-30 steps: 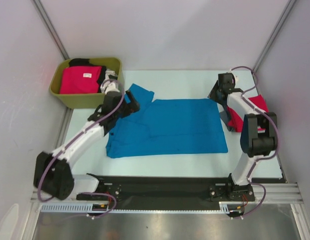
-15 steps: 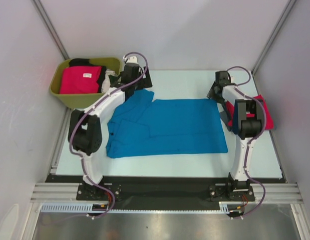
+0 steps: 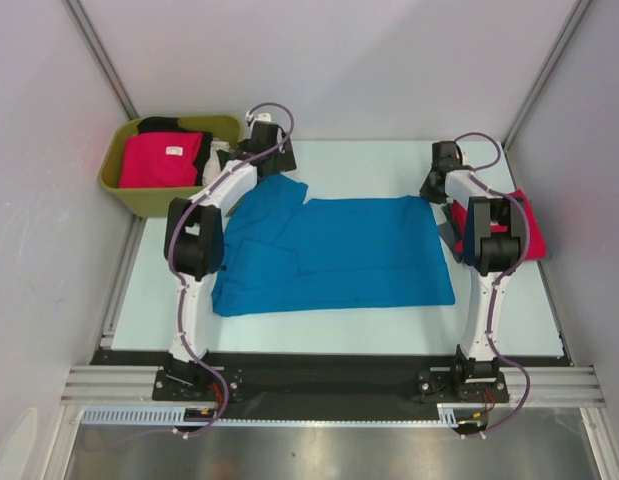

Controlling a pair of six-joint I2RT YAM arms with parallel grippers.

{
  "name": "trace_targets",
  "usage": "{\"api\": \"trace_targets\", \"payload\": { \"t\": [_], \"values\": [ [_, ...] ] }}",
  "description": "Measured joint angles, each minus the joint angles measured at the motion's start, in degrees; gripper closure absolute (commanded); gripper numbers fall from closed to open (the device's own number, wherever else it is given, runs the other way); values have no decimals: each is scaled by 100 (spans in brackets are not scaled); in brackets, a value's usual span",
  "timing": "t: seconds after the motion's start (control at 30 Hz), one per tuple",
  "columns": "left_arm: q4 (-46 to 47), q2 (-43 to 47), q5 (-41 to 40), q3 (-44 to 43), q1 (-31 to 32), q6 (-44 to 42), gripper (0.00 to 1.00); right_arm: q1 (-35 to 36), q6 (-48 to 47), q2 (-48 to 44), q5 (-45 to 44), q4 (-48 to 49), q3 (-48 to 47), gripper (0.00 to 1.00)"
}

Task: Fold and stack the t-shirts
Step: Fold the tshirt

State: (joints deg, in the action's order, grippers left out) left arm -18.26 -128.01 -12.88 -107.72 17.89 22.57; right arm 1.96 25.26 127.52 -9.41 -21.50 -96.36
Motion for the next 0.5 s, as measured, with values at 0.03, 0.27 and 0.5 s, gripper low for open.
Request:
{"api": "trace_targets", "payload": {
  "t": [0.03,0.27,0.5],
  "values": [
    [-87,-83,-50,-160,0,-24,0,-7,-11,4,0,-7,-9,82],
    [-380,-372,-310,-855,4,-192,0,-107,57,-7,26,-7,28,100],
    [-448,-671,-350,-1185,-2,-205,8,-415,175,-271,240,210,479,100]
  ]
}}
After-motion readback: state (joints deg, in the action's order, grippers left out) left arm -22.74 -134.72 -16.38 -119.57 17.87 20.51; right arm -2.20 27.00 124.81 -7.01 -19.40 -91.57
